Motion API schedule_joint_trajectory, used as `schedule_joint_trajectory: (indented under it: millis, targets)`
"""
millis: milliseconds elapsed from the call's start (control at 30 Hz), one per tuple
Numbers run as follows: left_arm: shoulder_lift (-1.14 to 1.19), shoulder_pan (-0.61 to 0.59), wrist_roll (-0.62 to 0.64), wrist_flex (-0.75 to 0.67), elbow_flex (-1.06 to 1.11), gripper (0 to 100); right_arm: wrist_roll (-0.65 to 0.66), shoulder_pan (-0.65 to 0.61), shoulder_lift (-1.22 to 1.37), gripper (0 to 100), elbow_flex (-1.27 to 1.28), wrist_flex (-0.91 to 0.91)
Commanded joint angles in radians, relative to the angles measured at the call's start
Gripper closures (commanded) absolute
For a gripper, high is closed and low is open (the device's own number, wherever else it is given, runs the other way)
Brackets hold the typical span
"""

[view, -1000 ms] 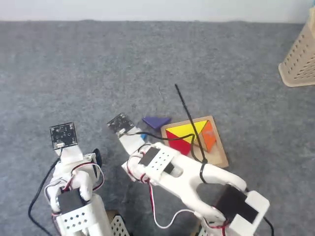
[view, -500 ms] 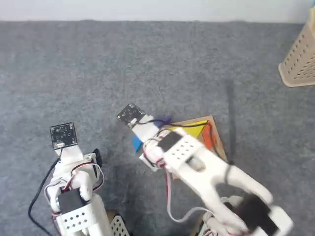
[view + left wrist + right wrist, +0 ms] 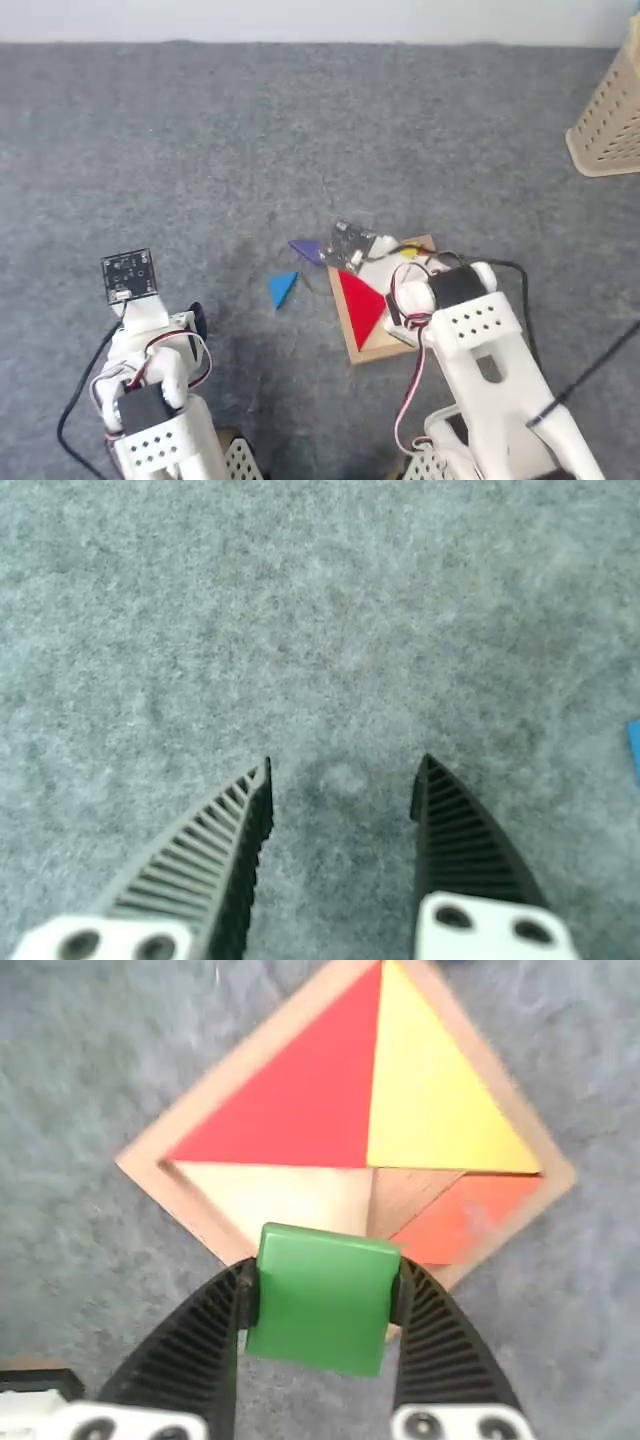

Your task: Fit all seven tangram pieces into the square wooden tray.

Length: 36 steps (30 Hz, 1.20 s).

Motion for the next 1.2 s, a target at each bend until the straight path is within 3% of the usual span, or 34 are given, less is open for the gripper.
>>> schedule_joint_trajectory:
  millis: [0, 267, 433, 633, 900, 1167]
  targets:
    - [-0.020, -0.005, -0.006, 0.003, -0.013, 78, 0.026, 0.021, 0.076, 94.3, 0.068, -0.165]
    - [-0.020, -0.005, -0.006, 0.003, -0.013, 78, 0.029, 0.016, 0.236, 94.1, 0.068, -0.251]
    - [-0.020, -0.005, -0.006, 0.003, -0.013, 78, 0.018, 0.015, 0.297, 86.4, 0.068, -0.305]
    - [-0.020, -0.005, -0.006, 0.003, -0.013, 78, -0.068, 0.013, 0.300, 83.9, 0.068, -0.351]
    - [-0.020, -0.005, -0.006, 0.003, -0.013, 78, -0.074, 0.013, 0.298, 83.5, 0.066, -0.351]
    - [-0.020, -0.005, -0.006, 0.003, -0.013, 78, -0.074, 0.018, 0.206, 72.3, 0.083, -0.340]
